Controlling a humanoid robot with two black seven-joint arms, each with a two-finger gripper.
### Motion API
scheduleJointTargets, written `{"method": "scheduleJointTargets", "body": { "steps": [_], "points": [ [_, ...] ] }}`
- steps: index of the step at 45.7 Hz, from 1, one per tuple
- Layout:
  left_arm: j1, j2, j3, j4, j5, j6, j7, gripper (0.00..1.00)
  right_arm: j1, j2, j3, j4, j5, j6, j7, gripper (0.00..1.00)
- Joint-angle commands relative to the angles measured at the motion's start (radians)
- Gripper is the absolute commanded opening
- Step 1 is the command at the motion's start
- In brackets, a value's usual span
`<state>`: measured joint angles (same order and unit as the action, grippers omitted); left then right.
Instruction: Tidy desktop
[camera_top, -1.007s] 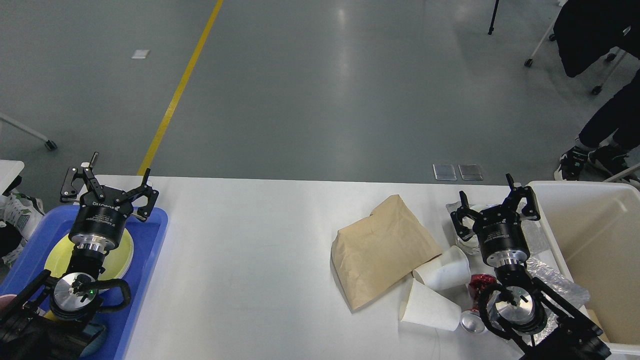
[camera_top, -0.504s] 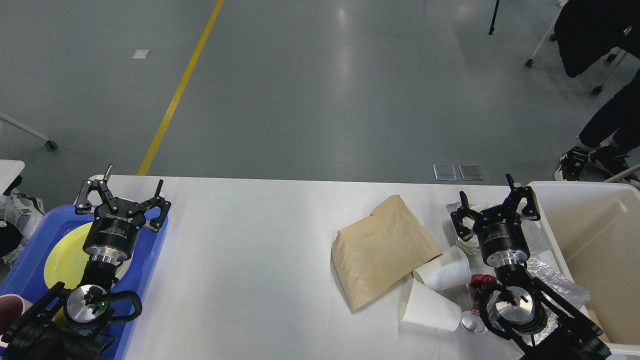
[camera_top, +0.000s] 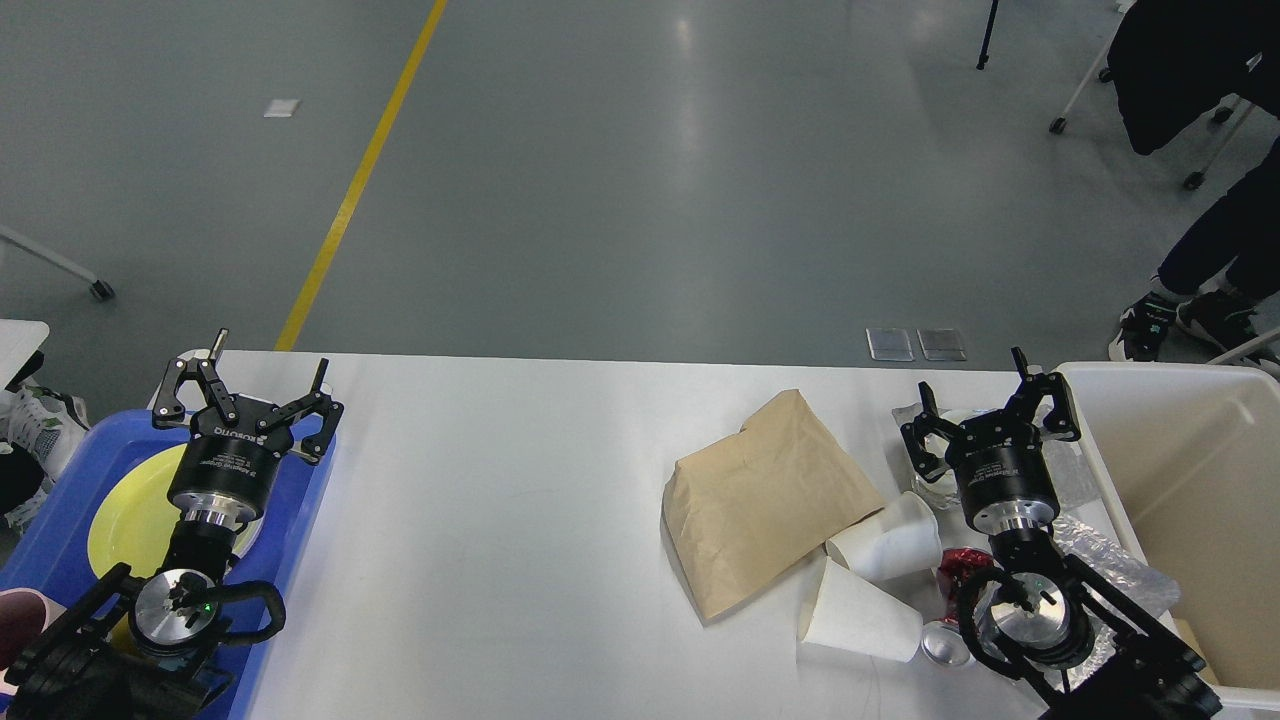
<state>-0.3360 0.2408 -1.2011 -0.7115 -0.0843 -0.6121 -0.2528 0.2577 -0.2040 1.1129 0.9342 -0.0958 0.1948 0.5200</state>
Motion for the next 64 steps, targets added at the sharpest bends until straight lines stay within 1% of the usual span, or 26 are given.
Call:
{"method": "scheduleJointTargets", "body": {
  "steps": [1,35,42,48,53,60,64],
  "points": [
    [0.000,0.000,0.000,0.000,0.000,0.000,0.000,0.96,0.000,0.000,0.001,0.000,0.001,0.000,0.000,1.00],
    [0.000,0.000,0.000,0.000,0.000,0.000,0.000,0.96,0.000,0.000,0.002,-0.002,0.001,0.000,-0.003,1.00],
    [0.000,0.000,0.000,0.000,0.000,0.000,0.000,0.96,0.029,0.000,0.010,-0.011,0.002,0.000,-0.002,1.00],
    [0.000,0.000,0.000,0.000,0.000,-0.001,0.000,0.96,0.044,-0.012,0.034,0.005,0.002,0.000,0.006,1.00],
    [0.002,0.000,0.000,0.000,0.000,0.000,0.000,0.96,0.049,-0.025,0.093,0.006,0.005,0.009,-0.003,1.00],
    [0.002,0.000,-0.002,0.000,0.000,0.000,0.000,0.96,0.049,-0.072,0.097,0.005,0.007,0.026,-0.003,1.00],
    [0.002,0.000,-0.002,0.000,0.000,0.000,0.001,0.96,0.038,-0.078,0.097,-0.001,0.007,0.026,-0.003,1.00]
  ]
}}
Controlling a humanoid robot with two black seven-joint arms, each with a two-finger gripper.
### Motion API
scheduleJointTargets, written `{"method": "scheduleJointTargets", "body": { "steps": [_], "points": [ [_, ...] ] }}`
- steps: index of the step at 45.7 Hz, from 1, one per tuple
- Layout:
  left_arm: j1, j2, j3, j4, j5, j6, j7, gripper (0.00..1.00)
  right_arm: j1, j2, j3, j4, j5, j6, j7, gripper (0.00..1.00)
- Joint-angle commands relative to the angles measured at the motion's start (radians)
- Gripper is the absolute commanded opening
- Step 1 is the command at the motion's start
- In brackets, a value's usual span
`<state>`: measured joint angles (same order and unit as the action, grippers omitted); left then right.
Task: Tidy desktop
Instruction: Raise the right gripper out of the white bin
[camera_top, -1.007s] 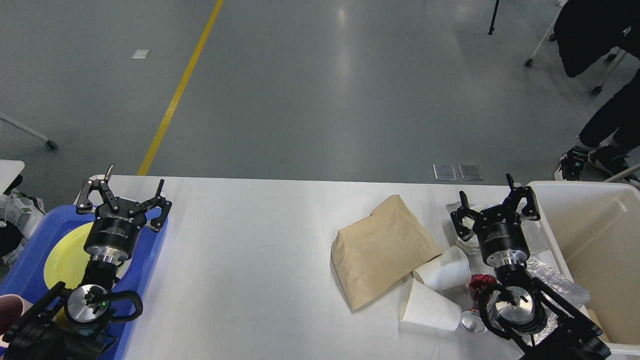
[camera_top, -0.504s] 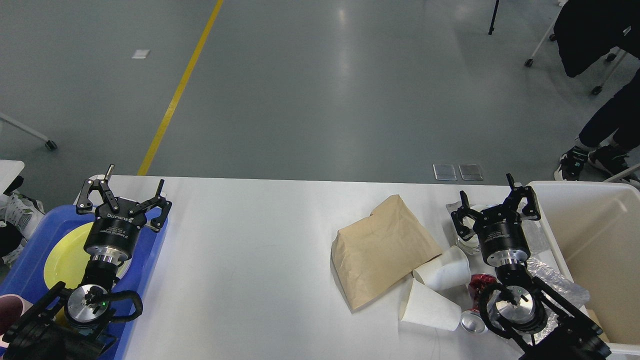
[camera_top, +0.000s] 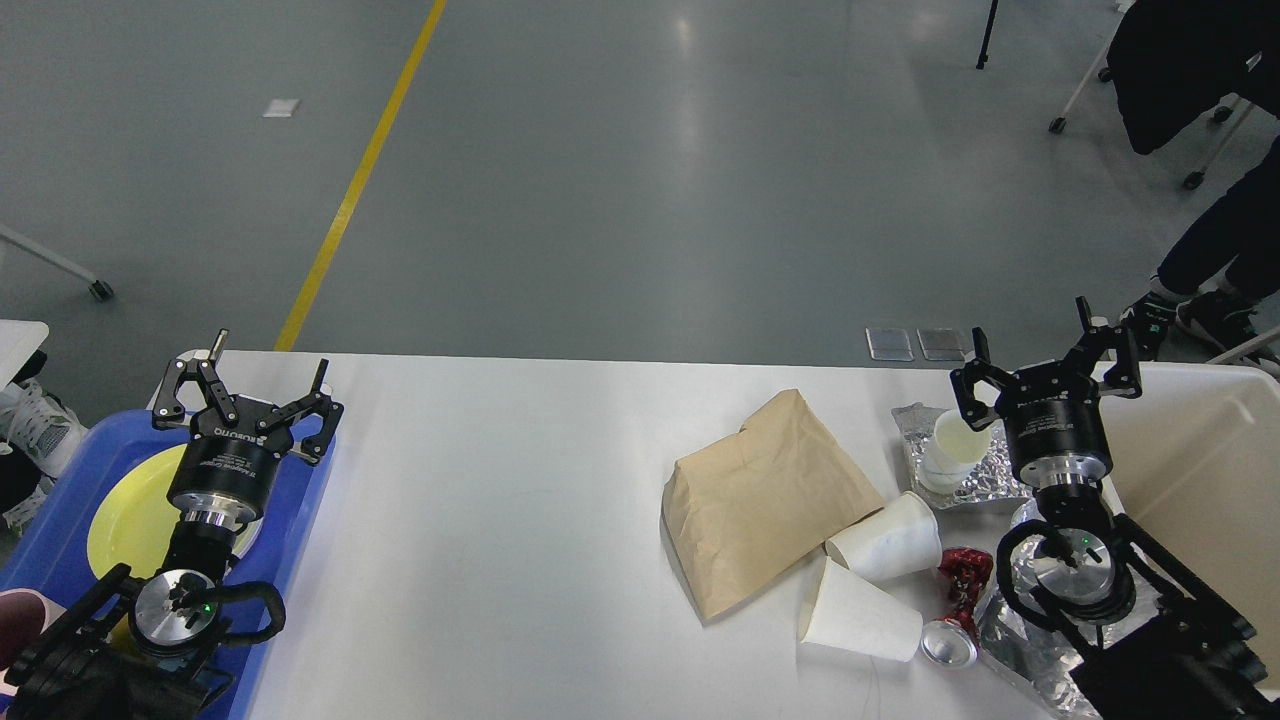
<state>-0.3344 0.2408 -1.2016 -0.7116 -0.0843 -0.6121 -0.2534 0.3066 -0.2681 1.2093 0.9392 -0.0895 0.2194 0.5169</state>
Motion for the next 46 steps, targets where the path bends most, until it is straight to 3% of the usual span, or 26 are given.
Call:
{"method": "scheduleJointTargets", "body": {
  "steps": [1,46],
  "points": [
    [0.000,0.000,-0.001,0.000,0.000,0.000,0.002,0.96,-0.011,-0.014,0.001,-0.005,0.001,0.001,0.000,1.00],
    [-0.001,0.000,0.001,0.000,0.000,0.000,0.002,0.96,-0.020,0.030,-0.123,0.000,-0.001,-0.009,-0.006,1.00]
  ]
}}
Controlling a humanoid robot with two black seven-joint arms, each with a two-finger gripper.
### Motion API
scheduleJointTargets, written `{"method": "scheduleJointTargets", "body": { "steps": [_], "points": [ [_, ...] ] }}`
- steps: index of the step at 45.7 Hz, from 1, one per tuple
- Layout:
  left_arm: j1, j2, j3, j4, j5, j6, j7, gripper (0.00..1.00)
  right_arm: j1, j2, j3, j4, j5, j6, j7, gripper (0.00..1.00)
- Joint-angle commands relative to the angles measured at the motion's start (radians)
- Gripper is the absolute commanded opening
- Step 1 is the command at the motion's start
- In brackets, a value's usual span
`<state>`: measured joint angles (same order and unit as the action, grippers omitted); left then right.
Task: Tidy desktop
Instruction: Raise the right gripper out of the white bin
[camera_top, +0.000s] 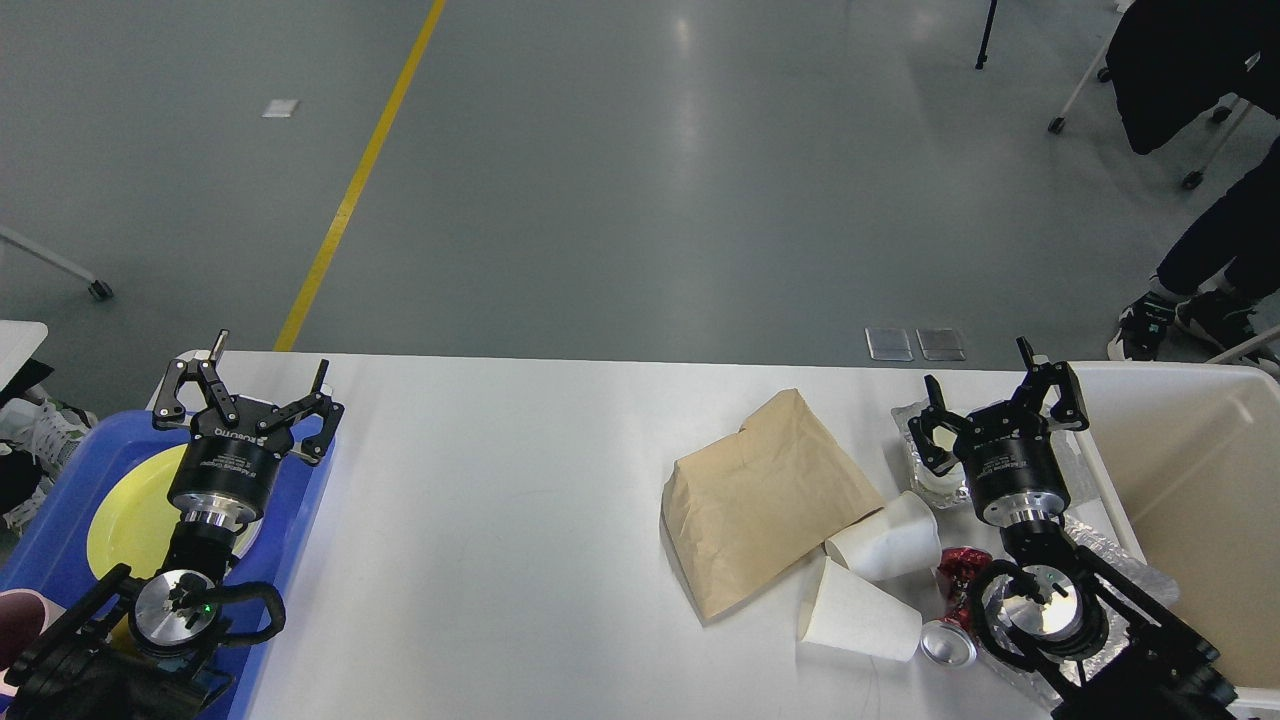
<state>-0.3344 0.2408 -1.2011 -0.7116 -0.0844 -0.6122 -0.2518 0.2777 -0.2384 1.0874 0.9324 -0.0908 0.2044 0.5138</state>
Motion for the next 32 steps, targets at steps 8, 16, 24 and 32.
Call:
{"method": "scheduleJointTargets", "body": {
  "steps": [8,16,24,32],
  "points": [
    [-0.002,0.000,0.001,0.001,0.000,0.000,0.000,0.96,0.038,-0.018,0.003,0.006,0.002,0.016,-0.040,1.00],
    [-0.002,0.000,0.001,0.000,0.000,0.000,-0.001,0.96,0.074,-0.035,0.003,0.003,0.002,0.016,-0.069,1.00],
    [-0.002,0.000,0.001,0.000,0.000,0.000,-0.001,0.96,0.080,-0.024,0.006,0.003,0.000,0.018,-0.055,1.00],
    [-0.002,0.000,0.001,0.000,0.000,0.000,-0.001,0.96,0.071,-0.030,0.005,0.002,0.002,0.016,-0.057,1.00]
  ]
}}
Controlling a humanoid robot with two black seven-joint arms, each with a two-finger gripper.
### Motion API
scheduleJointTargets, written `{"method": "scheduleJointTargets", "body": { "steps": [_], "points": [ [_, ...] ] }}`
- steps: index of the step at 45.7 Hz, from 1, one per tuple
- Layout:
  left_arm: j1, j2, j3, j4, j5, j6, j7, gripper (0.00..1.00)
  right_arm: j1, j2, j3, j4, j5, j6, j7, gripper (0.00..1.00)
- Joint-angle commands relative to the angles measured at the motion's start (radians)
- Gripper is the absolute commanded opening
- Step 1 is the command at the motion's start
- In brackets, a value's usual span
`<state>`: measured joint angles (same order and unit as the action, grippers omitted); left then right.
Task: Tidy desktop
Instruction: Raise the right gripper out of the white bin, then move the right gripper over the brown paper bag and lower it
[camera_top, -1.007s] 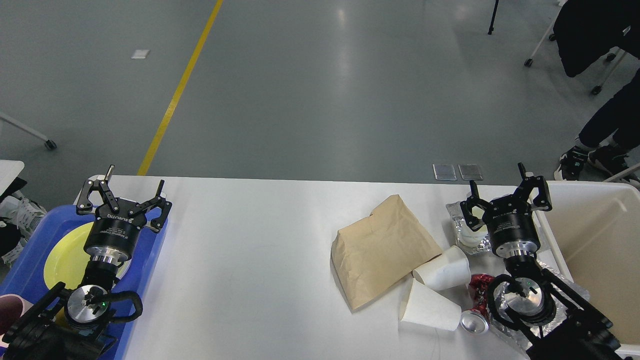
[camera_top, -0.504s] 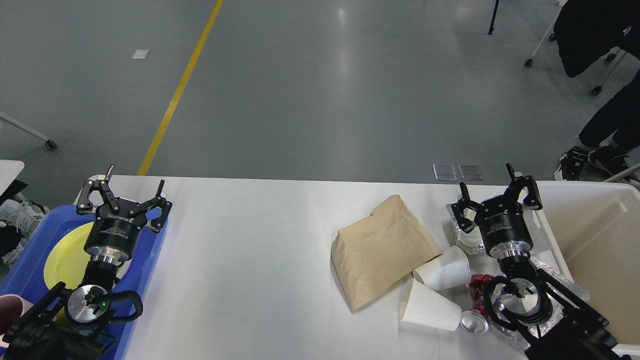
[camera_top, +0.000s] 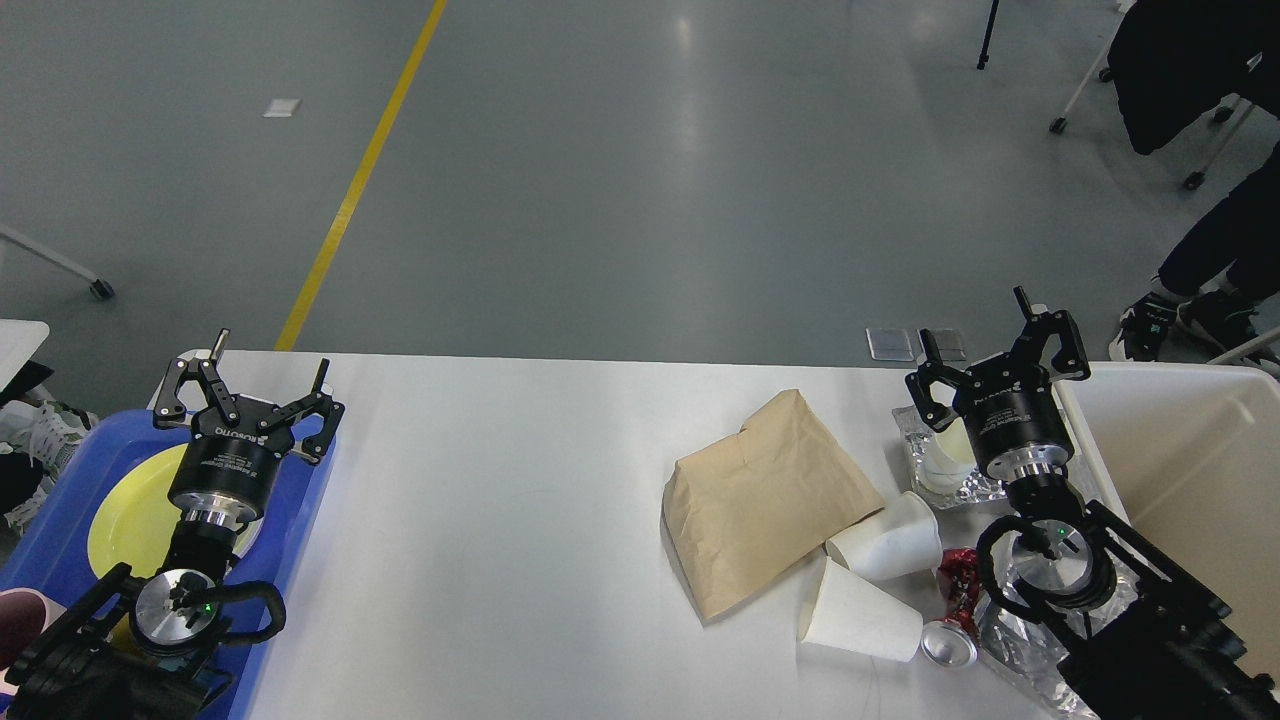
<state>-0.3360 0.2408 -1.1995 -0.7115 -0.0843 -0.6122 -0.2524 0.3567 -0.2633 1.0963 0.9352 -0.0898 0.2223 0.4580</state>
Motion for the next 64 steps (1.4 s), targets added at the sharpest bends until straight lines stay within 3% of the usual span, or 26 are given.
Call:
{"method": "scheduleJointTargets", "body": {
  "steps": [1,8,13,22,31,42,52,56,64],
  "points": [
    [0.000,0.000,0.000,0.001,0.000,0.000,-0.001,0.96,-0.008,-0.005,-0.010,-0.003,0.001,-0.001,-0.001,1.00],
    [0.000,0.000,0.000,0.000,0.000,0.000,-0.001,0.96,-0.004,-0.023,-0.064,-0.004,0.002,0.066,-0.001,1.00],
    [0.000,0.000,0.000,0.001,0.000,0.000,-0.001,0.96,0.027,-0.132,-0.130,-0.004,0.002,0.114,0.002,1.00],
    [0.000,0.000,0.000,0.001,0.000,0.000,-0.001,0.96,0.103,-0.206,-0.282,-0.006,0.002,0.124,0.002,1.00],
    [0.000,0.000,0.000,0.001,0.000,0.000,-0.001,0.96,0.315,-0.355,-0.628,-0.010,0.004,0.123,0.002,1.00],
    [0.000,0.000,0.000,0.000,0.000,0.000,-0.001,0.96,0.623,-0.387,-1.082,-0.018,0.010,0.123,0.002,1.00],
    [0.000,0.000,0.000,0.000,0.000,0.000,0.001,0.96,1.040,-0.375,-1.731,-0.012,0.010,0.123,0.001,1.00],
    [0.000,0.000,0.000,0.000,0.000,0.000,0.001,0.96,1.182,-0.312,-1.910,-0.003,0.013,0.132,0.001,1.00],
    [0.000,0.000,0.000,0.000,0.000,0.000,0.001,0.96,1.433,-0.121,-2.259,0.002,0.024,0.337,-0.009,1.00]
  ]
}}
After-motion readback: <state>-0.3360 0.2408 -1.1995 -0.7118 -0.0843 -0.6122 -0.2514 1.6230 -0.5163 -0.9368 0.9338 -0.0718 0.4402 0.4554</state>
